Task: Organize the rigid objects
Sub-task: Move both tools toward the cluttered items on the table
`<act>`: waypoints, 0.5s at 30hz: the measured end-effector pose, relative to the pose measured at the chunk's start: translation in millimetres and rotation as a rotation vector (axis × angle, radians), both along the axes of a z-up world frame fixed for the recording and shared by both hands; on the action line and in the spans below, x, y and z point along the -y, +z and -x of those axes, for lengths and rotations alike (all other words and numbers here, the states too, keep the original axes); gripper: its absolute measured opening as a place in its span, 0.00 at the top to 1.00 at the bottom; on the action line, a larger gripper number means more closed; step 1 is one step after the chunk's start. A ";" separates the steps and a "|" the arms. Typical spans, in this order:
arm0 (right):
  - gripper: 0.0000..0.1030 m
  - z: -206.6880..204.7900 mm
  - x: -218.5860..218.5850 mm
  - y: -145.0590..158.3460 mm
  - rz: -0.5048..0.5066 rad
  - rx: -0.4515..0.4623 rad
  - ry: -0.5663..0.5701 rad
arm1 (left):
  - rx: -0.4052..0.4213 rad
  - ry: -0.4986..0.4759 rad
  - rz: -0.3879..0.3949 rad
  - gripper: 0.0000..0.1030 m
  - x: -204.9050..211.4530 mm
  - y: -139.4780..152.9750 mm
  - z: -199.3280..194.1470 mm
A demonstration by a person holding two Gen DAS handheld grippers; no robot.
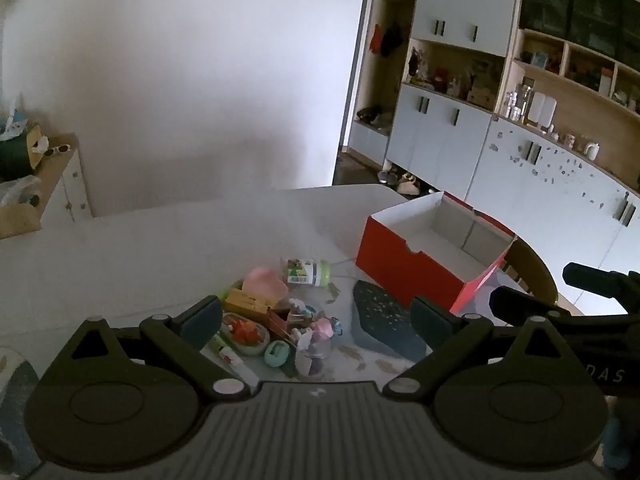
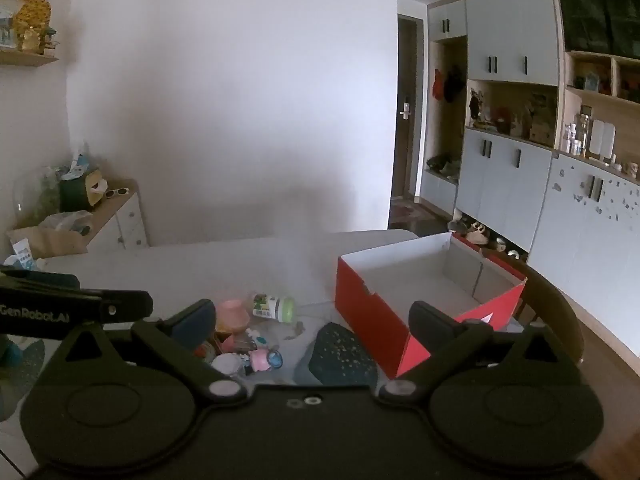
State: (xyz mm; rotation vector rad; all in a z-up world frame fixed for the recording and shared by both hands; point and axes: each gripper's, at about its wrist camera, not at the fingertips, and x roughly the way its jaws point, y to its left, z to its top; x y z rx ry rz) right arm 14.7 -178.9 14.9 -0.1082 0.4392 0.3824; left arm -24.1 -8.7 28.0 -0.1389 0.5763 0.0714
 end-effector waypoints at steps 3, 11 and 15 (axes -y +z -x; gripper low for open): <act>0.00 0.4 2.1 -2.8 -0.004 0.002 0.006 | -0.001 0.005 0.005 0.02 -0.8 2.4 0.3; 0.00 -2.3 6.9 -2.6 -0.023 -0.010 0.025 | -0.003 0.020 0.006 0.02 -0.4 5.5 -0.2; 0.00 -3.9 8.1 -0.9 -0.033 -0.015 0.038 | -0.002 0.025 0.014 0.02 -2.9 2.9 -1.1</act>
